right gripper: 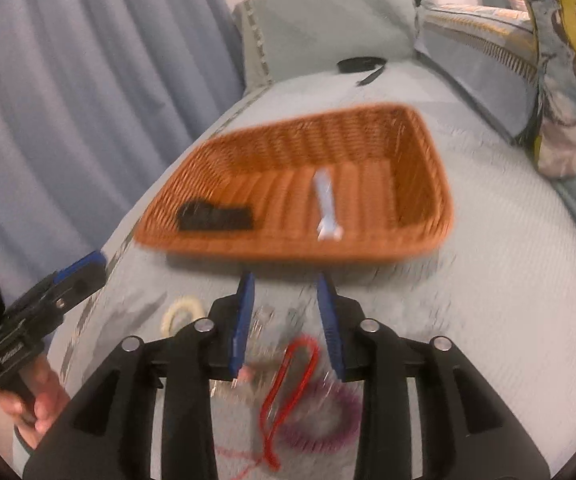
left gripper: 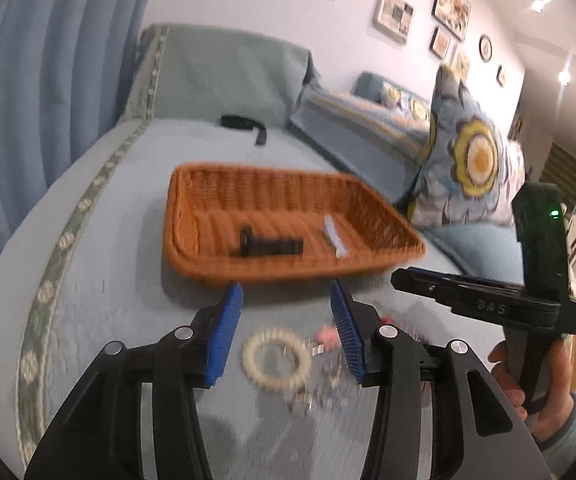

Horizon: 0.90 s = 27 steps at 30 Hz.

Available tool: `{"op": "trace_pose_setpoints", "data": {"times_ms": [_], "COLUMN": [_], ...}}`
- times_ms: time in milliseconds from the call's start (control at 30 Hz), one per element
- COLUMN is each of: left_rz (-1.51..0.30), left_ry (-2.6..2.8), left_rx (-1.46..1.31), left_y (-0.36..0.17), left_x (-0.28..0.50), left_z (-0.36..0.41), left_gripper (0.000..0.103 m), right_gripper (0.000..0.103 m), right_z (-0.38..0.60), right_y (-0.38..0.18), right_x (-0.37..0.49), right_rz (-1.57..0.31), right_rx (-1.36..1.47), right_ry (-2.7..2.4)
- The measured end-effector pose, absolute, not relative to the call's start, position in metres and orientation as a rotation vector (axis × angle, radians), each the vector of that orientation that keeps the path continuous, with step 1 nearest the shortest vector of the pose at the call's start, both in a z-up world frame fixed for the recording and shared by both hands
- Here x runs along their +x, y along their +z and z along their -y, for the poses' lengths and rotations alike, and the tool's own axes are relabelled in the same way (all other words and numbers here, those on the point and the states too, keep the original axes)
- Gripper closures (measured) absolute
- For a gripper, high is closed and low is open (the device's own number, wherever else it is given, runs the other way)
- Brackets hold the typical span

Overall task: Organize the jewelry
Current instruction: 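Grasp the cream coiled bracelet with the left tool while the right tool grasps the red cord bracelet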

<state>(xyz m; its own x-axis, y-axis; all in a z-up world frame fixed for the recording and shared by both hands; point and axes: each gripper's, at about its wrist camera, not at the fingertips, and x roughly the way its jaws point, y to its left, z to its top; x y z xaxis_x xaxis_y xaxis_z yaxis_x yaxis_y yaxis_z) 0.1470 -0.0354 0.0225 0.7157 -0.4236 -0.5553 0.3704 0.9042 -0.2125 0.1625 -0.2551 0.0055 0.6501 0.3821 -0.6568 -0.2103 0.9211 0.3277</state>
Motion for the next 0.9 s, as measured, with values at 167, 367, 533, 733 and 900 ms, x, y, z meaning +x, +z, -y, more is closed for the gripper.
{"op": "trace_pose_setpoints", "data": {"times_ms": [167,367,533,733,900], "left_rz": [-0.698,-0.736,-0.788,-0.847,-0.874], "left_ry": [-0.411,-0.374,-0.33,-0.304,-0.275], "left_rx": [-0.095,-0.113,-0.104,-0.113,-0.082], "left_y": [0.004,-0.013,-0.026,-0.034,-0.037], "left_x": [0.144,0.148,0.157,0.17,0.18], "left_z": [0.029,0.024,0.024,0.023,0.029], "left_gripper": [0.059,0.059,0.059,0.059,0.061], "right_gripper": [0.073,0.073,0.073,0.073,0.073], "right_z": [0.248,0.264,0.272,0.268,0.252], "right_y": [-0.006,-0.007,-0.021,-0.022,-0.02], "right_x": [0.148,0.13,0.115,0.107,0.102], "right_rz": [-0.806,-0.772,-0.785,-0.792,-0.792], "right_rx": [0.199,0.222,0.194,0.156,0.118], "right_ry": [0.372,0.348,0.284,0.285,0.316]}}
